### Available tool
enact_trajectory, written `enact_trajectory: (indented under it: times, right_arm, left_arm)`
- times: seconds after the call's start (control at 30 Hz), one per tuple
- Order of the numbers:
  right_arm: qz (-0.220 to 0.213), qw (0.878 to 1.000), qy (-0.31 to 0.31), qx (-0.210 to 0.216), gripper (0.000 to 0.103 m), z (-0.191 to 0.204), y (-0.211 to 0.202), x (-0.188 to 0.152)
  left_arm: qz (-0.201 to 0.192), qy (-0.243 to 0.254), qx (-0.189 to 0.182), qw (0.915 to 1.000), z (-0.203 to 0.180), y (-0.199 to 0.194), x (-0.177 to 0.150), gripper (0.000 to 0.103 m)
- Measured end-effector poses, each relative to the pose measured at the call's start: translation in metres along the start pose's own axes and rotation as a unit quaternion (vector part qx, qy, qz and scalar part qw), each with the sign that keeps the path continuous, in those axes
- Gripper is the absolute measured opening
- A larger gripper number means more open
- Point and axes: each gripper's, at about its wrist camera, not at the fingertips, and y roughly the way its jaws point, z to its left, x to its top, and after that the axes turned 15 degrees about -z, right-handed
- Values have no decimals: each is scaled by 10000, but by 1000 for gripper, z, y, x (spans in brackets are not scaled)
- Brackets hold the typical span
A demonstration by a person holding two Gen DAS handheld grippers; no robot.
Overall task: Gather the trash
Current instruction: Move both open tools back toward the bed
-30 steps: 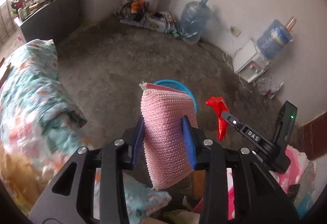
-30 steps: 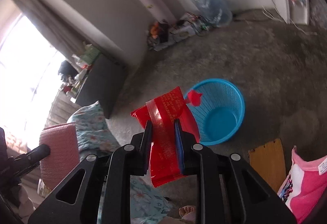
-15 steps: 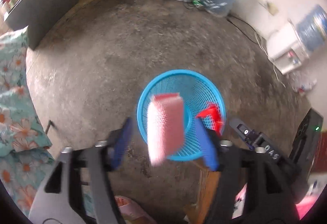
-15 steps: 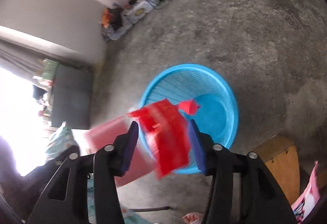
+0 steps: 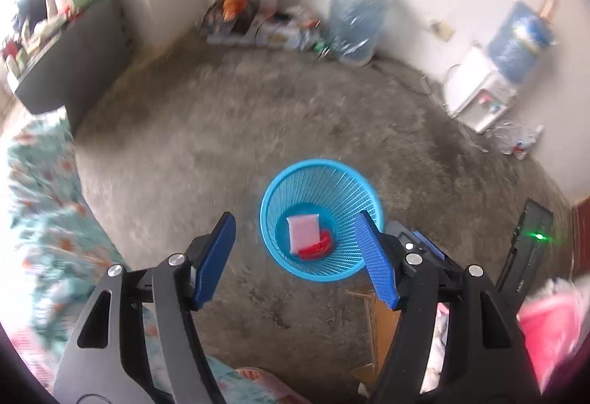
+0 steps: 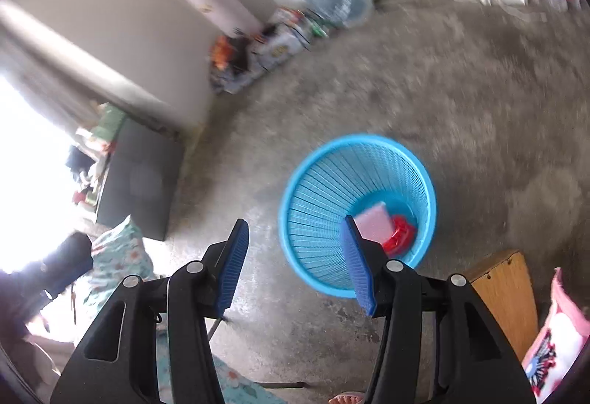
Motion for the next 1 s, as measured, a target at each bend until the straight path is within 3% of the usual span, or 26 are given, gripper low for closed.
enact_trajectory:
  times: [0.23,0.43,0.63,0.77,0.87,1.0]
  right_arm:
    - [-941,9888,-1092,388,83,75,-102,-22]
    - [-1143,9627,-2192,1100,87,137,-156,-52]
    - [-815,9469,-2350,2040,87,168,-195,-69]
    - [-362,9382,-2344,2522,86,178,-202,-85]
    - [106,9309,-2341,2801,82,190,-199,-105]
    - [747,9208,-2336,3033,75,200,-190,-136]
  left_arm:
    - [-805,113,-212,9965,36,-141,-10,69]
    - [-1659,68,-62,9861,79,-261,-54,70]
    - [-2544,-540,301,9651,135,-363,-113,70]
    - [-2750,-953,673,9543,168,-403,-160,70]
    - [-2756,-1107,916,9505,179,-421,-190,70]
    - [-2585,-1133,973,9544,184,-418,-217,70]
